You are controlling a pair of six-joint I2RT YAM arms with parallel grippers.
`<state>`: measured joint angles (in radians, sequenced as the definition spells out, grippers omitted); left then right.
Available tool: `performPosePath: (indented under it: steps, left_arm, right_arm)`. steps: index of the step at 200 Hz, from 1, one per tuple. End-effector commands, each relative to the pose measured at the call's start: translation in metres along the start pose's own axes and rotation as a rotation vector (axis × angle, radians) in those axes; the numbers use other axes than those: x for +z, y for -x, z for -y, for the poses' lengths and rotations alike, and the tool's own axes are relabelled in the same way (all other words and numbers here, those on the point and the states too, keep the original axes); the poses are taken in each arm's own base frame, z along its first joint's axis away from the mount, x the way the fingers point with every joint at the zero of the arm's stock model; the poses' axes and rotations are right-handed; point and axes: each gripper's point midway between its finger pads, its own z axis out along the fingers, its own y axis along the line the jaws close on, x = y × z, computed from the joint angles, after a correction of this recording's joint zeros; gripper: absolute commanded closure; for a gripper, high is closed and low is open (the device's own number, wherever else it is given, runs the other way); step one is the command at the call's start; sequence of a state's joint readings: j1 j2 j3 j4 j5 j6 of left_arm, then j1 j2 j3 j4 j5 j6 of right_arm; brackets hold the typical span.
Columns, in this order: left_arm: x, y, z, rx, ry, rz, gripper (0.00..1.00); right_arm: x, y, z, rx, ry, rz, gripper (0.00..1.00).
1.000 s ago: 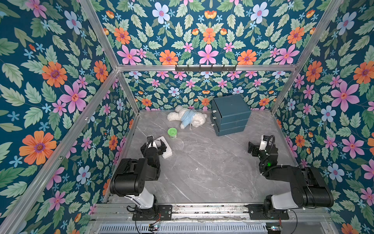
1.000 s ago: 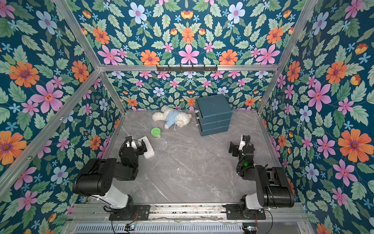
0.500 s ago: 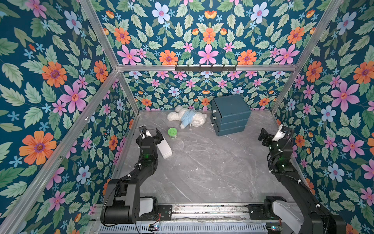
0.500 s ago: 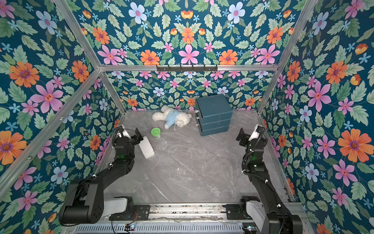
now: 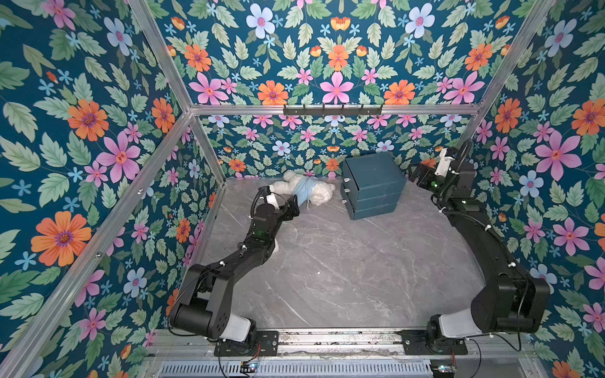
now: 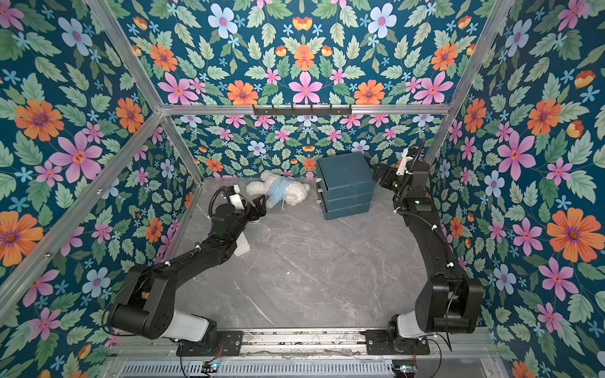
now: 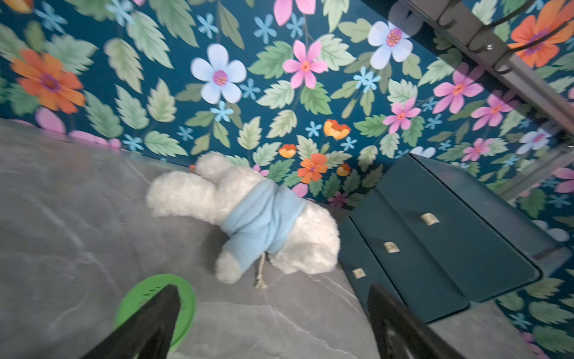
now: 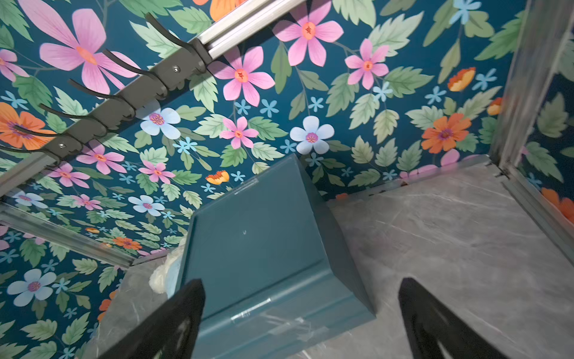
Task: Take the postcards out of the drawer
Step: Move the storage box to the center of the board.
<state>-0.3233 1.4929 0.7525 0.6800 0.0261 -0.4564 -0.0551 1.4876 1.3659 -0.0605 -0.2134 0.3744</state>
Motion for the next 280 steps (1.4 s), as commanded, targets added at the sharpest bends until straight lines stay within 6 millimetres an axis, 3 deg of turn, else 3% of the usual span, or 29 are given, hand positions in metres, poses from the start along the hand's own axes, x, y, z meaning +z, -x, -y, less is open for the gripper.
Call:
performPosePath:
  steps: [1, 15, 17, 26, 64, 89, 103, 122, 134, 210, 280]
  left_arm:
    - [0.016, -0.001, 0.041, -0.110, -0.191, -0.013, 0.08]
    - [0.028, -0.007, 0.056, -0.150, -0.261, -0.033, 0.13]
    - [0.029, -0.007, 0.057, -0.158, -0.268, -0.035, 0.13]
    - [0.035, -0.010, 0.062, -0.183, -0.289, -0.044, 0.13]
    - [0.055, -0.021, 0.085, -0.312, -0.411, -0.075, 0.21]
    - [0.069, -0.023, 0.112, -0.392, -0.552, -0.081, 0.38]
    - [0.078, -0.023, 0.123, -0.433, -0.603, -0.079, 0.52]
    - [0.091, -0.022, 0.134, -0.474, -0.646, -0.087, 0.83]
    - [0.097, -0.024, 0.140, -0.490, -0.664, -0.093, 0.92]
    - [0.131, -0.045, 0.187, -0.527, -0.732, -0.169, 0.95]
    - [0.136, -0.075, 0.218, -0.501, -0.749, -0.269, 0.95]
  right_arm:
    - [0.017, -0.009, -0.009, -0.019, 0.068, -0.110, 0.01]
    - [0.031, -0.008, -0.015, -0.029, 0.106, -0.148, 0.01]
    - [0.040, -0.016, -0.010, -0.024, 0.102, -0.175, 0.01]
    - [0.054, -0.020, -0.010, -0.028, 0.118, -0.212, 0.01]
    - [0.093, -0.031, -0.006, -0.051, 0.158, -0.286, 0.01]
    - [0.112, -0.038, -0.004, -0.042, 0.186, -0.320, 0.03]
    - [0.121, -0.042, -0.004, -0.038, 0.205, -0.336, 0.04]
    - [0.128, -0.046, -0.005, -0.034, 0.225, -0.352, 0.06]
    - [0.131, -0.050, -0.003, -0.035, 0.226, -0.363, 0.06]
    - [0.140, -0.073, -0.010, -0.030, 0.287, -0.423, 0.11]
    - [0.133, -0.090, -0.017, -0.018, 0.331, -0.469, 0.20]
